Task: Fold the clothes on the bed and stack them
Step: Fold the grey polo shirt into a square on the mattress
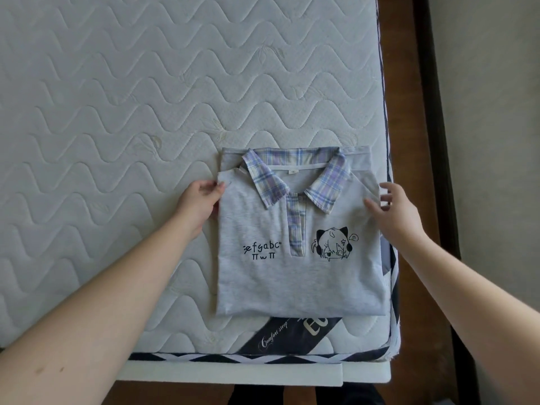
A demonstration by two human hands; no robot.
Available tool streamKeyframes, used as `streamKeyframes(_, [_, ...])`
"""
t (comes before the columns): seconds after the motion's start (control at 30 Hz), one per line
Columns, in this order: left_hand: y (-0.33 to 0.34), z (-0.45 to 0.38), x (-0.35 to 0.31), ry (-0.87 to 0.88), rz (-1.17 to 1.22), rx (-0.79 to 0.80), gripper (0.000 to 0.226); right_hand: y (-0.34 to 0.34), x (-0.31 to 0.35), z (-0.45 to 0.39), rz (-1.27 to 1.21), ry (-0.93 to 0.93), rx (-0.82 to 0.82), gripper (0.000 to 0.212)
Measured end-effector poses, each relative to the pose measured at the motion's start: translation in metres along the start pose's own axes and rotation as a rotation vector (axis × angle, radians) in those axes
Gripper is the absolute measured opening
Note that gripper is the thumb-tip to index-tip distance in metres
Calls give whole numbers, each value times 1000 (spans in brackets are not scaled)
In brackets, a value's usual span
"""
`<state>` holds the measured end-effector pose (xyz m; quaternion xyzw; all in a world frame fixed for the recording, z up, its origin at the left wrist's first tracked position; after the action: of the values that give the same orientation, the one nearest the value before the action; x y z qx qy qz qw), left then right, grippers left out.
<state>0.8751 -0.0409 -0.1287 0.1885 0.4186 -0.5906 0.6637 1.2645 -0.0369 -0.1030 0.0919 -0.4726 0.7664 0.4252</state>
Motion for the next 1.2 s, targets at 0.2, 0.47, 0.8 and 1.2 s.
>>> streamKeyframes(0.2, [-16,89,52,-123,-302,245,20,9,-59,78,22,147,21,42])
streamKeyframes(0.47, [-38,165,122,-187,-422,250,28,21,-99,137,213,302,173,37])
streamKeyframes(0.8, [-43,175,126,-130,-604,138,22,25,-104,163,282,455,22,29])
streamKeyframes(1.2, [-45,251,71,128,-741,105,23,-24,-91,215,282,125,111,43])
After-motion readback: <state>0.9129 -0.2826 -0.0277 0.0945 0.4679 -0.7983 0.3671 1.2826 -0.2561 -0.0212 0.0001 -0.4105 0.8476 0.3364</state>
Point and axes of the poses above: each hand's wrist, its own z-axis away from the middle knuckle, its own y-axis out of the palm, x = y × z, the point moved 1 cm from there along -z, towards the middle knuckle, and after that the axes turned 5 degrees about y, right-handed, at the moved point
